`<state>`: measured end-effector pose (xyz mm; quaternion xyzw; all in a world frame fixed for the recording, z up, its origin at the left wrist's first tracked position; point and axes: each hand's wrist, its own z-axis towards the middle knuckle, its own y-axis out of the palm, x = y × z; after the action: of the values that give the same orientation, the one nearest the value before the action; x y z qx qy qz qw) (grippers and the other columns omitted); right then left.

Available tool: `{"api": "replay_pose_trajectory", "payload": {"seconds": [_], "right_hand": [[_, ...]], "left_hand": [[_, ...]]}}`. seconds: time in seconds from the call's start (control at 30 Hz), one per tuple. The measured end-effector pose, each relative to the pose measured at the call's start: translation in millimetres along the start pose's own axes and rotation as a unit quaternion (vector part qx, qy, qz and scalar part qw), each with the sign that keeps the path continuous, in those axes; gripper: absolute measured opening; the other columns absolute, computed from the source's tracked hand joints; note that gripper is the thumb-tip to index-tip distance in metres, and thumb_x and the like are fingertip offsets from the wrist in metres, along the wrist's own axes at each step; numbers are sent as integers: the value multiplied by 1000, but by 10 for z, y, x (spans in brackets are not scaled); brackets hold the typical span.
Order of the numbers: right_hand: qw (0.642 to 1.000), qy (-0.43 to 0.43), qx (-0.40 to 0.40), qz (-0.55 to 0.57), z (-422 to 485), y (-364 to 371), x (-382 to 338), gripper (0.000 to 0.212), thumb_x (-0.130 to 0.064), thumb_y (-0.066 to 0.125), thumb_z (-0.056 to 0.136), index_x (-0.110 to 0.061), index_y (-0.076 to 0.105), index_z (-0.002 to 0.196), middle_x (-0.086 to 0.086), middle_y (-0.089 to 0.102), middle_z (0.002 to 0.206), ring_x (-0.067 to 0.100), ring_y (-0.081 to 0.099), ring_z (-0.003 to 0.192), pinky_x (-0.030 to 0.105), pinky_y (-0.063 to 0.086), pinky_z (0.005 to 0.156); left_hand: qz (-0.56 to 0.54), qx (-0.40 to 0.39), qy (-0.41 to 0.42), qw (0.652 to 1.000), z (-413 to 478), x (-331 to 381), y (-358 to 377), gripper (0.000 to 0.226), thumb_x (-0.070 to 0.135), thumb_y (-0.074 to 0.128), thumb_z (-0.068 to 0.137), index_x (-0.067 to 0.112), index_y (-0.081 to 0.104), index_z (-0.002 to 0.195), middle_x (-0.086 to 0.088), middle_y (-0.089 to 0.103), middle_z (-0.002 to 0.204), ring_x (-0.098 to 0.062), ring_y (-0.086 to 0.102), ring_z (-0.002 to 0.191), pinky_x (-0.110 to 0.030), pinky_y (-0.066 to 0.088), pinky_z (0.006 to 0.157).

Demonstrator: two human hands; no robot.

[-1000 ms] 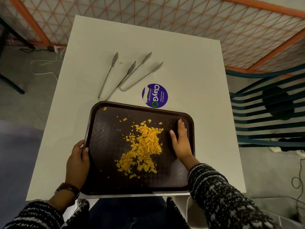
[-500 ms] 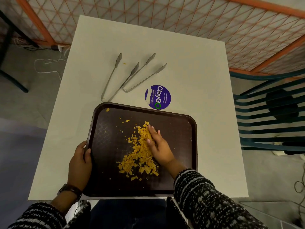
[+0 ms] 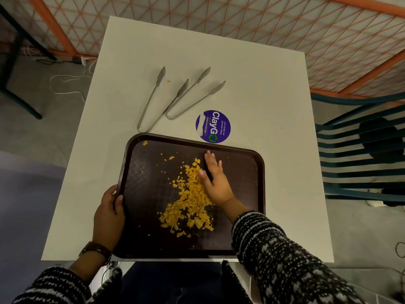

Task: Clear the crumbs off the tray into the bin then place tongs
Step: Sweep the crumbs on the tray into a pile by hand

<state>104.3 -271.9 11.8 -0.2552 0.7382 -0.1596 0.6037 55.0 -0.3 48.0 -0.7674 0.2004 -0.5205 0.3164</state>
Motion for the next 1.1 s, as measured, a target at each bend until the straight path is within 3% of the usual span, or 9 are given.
{"api": "replay_pose_trajectory", "payload": {"seconds": [0.2, 0.27, 0.4, 0.5, 0.6, 0.73, 0.87, 1.03, 1.1], "right_hand": [[995, -44, -87, 20, -44, 66, -173, 57, -41, 35, 95, -11, 36, 143, 4, 34, 151, 10, 25, 142, 17, 6, 116], [998, -36, -36, 31, -109, -29, -125, 57, -43, 34, 94, -11, 38, 142, 4, 36, 149, 10, 27, 141, 21, 8, 118], [989, 45, 141, 0, -380, -286, 225, 64, -50, 30, 93, -12, 32, 144, 0, 26, 153, 12, 16, 145, 30, 4, 120], [973, 125, 192, -24, -640, -389, 503, 79, -64, 24, 89, -12, 23, 148, -8, 13, 153, 13, 5, 146, 36, 3, 121], [970, 160, 178, -32, -779, -341, 604, 73, -52, 28, 91, -11, 13, 150, -2, 7, 158, 13, -1, 146, 41, 2, 121], [971, 164, 171, -41, -768, -125, 489, 85, -61, 23, 85, -7, 9, 149, 7, 5, 159, 14, -6, 145, 37, -7, 119], [985, 114, 130, -18, -710, 112, 162, 89, -72, 19, 85, -13, 0, 149, -3, -4, 157, 11, -14, 144, 33, -10, 117], [997, 66, 19, 17, -714, 218, -183, 79, -63, 30, 85, -25, -8, 144, -12, -9, 150, 3, -19, 136, 31, -7, 115], [997, 63, 9, 38, -739, 174, -187, 78, -62, 31, 85, -26, -5, 144, -14, -6, 149, -4, -18, 133, 29, -5, 115]], "left_hand": [[-7, 1, 1, 1000, -13, -8, 9, 33, 10, 40, 95, 3, 45, 126, -22, 55, 124, -42, 56, 103, -42, 43, 84], [-8, 2, 2, 1000, -13, -1, 14, 33, 10, 39, 95, 3, 44, 127, -22, 55, 125, -41, 55, 104, -43, 43, 85], [-17, 3, -2, 1000, -12, 6, 17, 33, 10, 39, 95, 4, 44, 127, -22, 56, 123, -41, 55, 104, -45, 43, 87], [-17, 8, 7, 1000, -15, -9, 18, 32, 10, 40, 95, 4, 45, 126, -23, 57, 121, -42, 55, 103, -44, 44, 85], [-11, 11, 14, 1000, -20, -18, 31, 32, 9, 41, 95, 3, 45, 126, -23, 57, 120, -43, 55, 102, -43, 43, 84], [-12, 13, 18, 1000, -60, -8, 41, 32, 9, 40, 95, 3, 46, 126, -23, 57, 120, -43, 55, 103, -41, 42, 85], [-15, 14, 19, 1000, -94, 11, 30, 33, 9, 39, 95, 2, 45, 127, -24, 57, 120, -43, 55, 103, -41, 42, 84], [-13, 13, 11, 1000, -134, -9, 42, 33, 10, 39, 95, 2, 44, 127, -24, 58, 118, -44, 55, 101, -45, 43, 85], [-13, 12, 7, 1000, -142, -22, 42, 33, 10, 39, 95, 2, 44, 127, -25, 58, 118, -44, 55, 102, -45, 44, 85]]}}
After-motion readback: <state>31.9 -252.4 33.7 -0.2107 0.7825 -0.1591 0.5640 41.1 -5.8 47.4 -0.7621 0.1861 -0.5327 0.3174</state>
